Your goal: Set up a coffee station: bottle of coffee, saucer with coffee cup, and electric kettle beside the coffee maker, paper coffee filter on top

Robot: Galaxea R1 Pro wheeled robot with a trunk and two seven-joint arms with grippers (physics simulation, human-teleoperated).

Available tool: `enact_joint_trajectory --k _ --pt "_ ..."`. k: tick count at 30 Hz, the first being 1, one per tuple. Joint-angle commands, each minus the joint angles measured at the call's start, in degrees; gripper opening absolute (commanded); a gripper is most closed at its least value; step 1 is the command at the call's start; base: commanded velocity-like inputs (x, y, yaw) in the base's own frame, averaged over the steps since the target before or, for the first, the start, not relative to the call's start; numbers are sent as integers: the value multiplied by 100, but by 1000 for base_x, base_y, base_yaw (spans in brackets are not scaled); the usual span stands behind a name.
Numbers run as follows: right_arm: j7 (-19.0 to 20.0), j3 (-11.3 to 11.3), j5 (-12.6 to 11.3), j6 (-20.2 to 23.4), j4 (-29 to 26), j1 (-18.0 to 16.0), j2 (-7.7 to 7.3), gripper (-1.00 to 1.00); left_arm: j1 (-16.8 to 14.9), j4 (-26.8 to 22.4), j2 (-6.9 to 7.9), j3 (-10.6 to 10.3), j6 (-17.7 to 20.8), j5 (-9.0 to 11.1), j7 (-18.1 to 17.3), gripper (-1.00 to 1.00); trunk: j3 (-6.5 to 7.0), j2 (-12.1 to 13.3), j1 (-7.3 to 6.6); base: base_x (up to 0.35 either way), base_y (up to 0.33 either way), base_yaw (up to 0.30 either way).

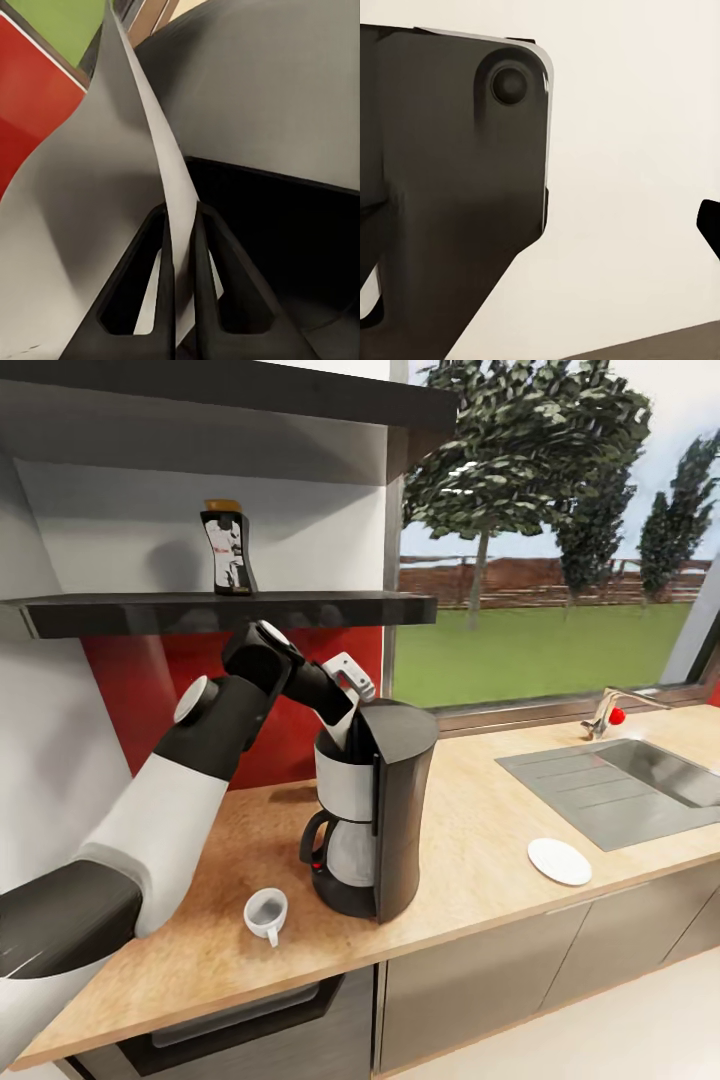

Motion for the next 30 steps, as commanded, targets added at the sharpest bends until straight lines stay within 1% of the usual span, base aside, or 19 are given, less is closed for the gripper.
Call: enact_joint_trajectory --k 1,8,16,20,24,27,30 --pt "-21 -4 41 -3 -9 1 0 100 2 -5 -4 0 10 -72 -22 -100 -12 -12 4 0 0 0" --pt "-21 -4 41 -3 -8 1 2 100 15 4 -16 -1 12 -37 167 -100 -12 -12 4 0 0 0" --pt "-21 -4 41 -3 -8 1 1 100 18 11 -30 14 29 -21 174 -100 -12 -12 4 0 0 0" --pt "-21 -4 41 -3 -8 1 3 100 16 55 -39 23 37 30 158 -100 -12 -12 4 0 0 0" --pt "-21 -4 41 -3 -8 1 4 100 19 95 -51 17 38 166 148 -100 -12 -12 4 0 0 0" --pt "-21 -4 41 -3 -8 1 5 100 20 99 -57 10 38 227 148 -100 -12 -12 4 0 0 0" --pt "-21 12 46 -3 -8 1 2 100 114 100 -59 -4 38 233 161 -100 -12 -12 4 0 0 0"
